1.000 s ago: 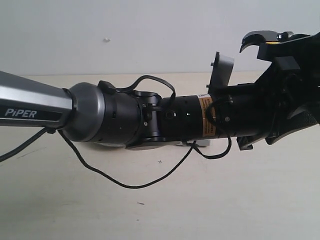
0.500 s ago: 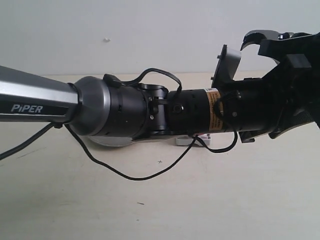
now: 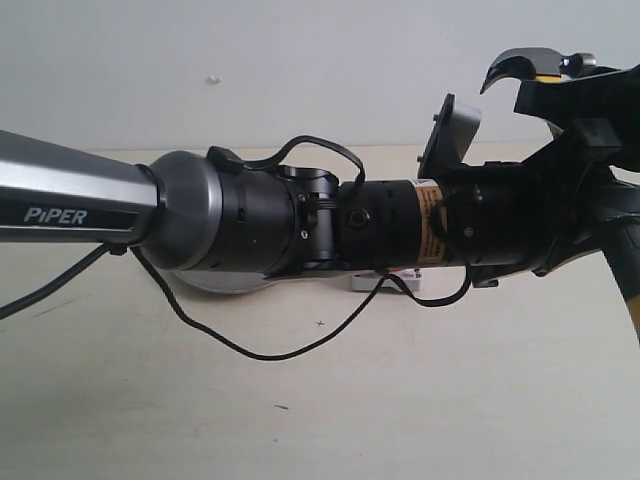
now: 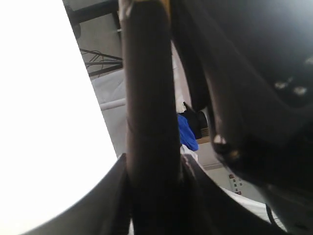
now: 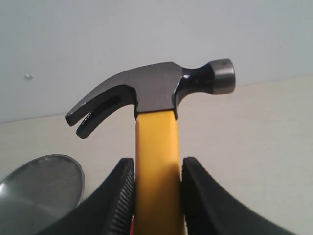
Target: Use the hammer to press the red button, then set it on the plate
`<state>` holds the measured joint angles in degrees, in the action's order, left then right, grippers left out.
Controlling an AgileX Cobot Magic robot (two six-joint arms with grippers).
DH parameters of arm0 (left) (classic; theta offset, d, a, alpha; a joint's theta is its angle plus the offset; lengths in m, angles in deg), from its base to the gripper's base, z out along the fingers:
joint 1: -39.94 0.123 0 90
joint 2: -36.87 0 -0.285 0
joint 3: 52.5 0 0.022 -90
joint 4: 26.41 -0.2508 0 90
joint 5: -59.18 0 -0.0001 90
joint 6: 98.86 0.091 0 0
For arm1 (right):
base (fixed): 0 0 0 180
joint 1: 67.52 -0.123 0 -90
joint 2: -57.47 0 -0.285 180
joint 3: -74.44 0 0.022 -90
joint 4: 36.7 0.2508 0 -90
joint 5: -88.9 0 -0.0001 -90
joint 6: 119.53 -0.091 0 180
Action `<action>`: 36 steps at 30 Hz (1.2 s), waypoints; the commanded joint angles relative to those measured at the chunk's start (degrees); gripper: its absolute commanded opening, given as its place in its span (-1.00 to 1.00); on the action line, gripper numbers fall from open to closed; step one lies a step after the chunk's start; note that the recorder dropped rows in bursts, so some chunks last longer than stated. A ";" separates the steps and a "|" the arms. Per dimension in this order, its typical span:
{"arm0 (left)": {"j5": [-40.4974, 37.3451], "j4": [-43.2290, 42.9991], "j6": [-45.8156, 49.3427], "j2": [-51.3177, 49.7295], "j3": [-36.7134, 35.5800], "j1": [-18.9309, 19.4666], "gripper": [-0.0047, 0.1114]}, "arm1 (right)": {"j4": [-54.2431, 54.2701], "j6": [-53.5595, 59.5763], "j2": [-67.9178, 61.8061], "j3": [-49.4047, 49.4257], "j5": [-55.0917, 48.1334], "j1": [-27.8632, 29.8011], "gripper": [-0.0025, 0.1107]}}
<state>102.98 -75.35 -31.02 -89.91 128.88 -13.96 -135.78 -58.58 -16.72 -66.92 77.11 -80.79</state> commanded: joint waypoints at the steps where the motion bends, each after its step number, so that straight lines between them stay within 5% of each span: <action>1: 0.83 -1.34 2.78 0.36 0.20 -0.32 -0.92 | -0.87 0.58 0.30 -0.52 -0.30 -0.03 -0.96; 10: 2.24 -2.21 4.84 0.36 0.20 0.20 -0.92 | -0.87 0.58 0.30 -0.52 0.51 -0.03 -0.86; 24: 3.20 -3.72 5.46 0.36 0.20 2.04 -0.92 | -0.87 0.58 0.42 -0.52 3.37 -0.03 0.08; 36: 4.02 -6.15 5.46 0.36 0.20 4.71 -0.92 | -0.87 1.25 1.97 -0.52 0.94 -0.03 0.14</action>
<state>103.57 -81.76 -27.71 -90.13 128.88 -10.69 -136.26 -58.33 -16.25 -67.04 79.04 -80.79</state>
